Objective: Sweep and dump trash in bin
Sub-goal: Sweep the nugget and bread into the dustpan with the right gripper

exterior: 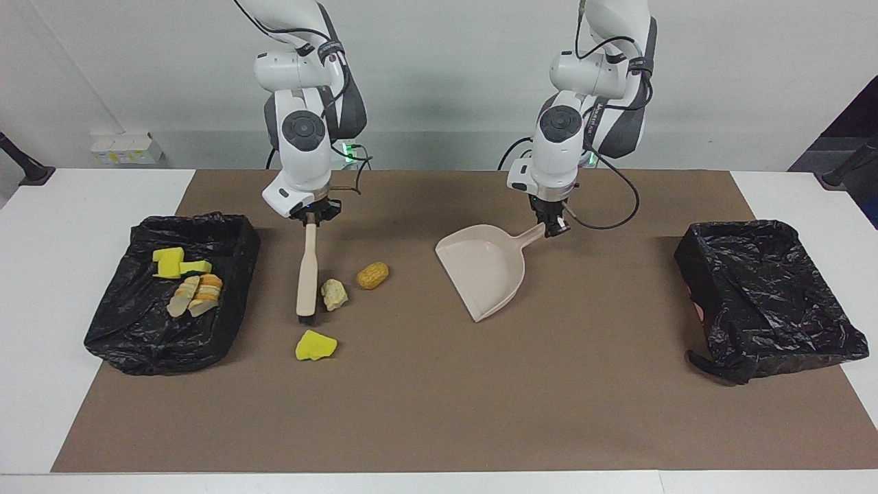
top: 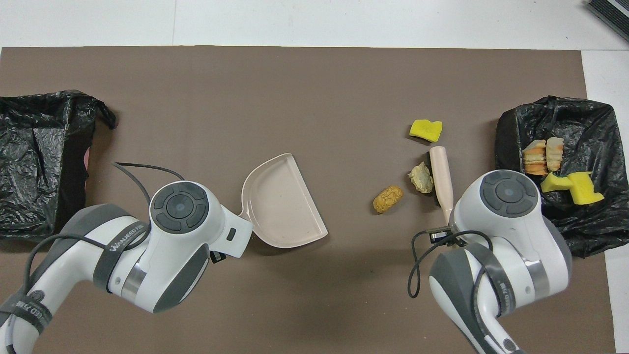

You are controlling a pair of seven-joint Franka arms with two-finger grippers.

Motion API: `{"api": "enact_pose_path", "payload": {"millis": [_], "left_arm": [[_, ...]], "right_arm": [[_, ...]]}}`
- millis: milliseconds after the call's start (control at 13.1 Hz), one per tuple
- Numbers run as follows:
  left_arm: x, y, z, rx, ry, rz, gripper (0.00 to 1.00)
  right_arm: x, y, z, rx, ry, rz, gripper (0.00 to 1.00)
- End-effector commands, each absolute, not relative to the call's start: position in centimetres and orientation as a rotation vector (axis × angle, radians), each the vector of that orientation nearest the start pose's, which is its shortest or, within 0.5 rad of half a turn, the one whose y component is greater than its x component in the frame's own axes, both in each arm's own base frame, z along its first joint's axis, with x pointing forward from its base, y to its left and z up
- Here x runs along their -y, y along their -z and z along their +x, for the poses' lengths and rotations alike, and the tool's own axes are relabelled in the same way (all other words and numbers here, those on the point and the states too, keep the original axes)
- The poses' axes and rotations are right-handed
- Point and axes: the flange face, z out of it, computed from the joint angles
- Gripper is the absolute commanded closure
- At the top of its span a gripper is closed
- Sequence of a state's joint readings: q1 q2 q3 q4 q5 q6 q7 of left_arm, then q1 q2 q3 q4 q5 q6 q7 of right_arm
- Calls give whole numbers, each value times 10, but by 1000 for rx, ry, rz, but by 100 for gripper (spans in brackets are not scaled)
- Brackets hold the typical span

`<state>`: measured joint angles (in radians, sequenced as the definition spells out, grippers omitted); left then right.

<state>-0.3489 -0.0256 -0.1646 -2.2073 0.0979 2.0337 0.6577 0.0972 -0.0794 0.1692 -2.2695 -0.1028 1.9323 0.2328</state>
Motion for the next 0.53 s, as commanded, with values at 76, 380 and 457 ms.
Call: {"api": "enact_pose_path", "payload": {"millis": [76,380,457], "left_arm": [[242,-384,437,-1730,-197,-2494,100],[243,-379,439,-1734,-188,-2495,100],[243,-377,439,-1735,-192,-2495,100]], "right_arm": [[-154,-363,434,124,-403,-3244,100],[-184,-367,436,-58,-405,-3116,100],[-186,-367,438,-78,-409,-3094,100]]}}
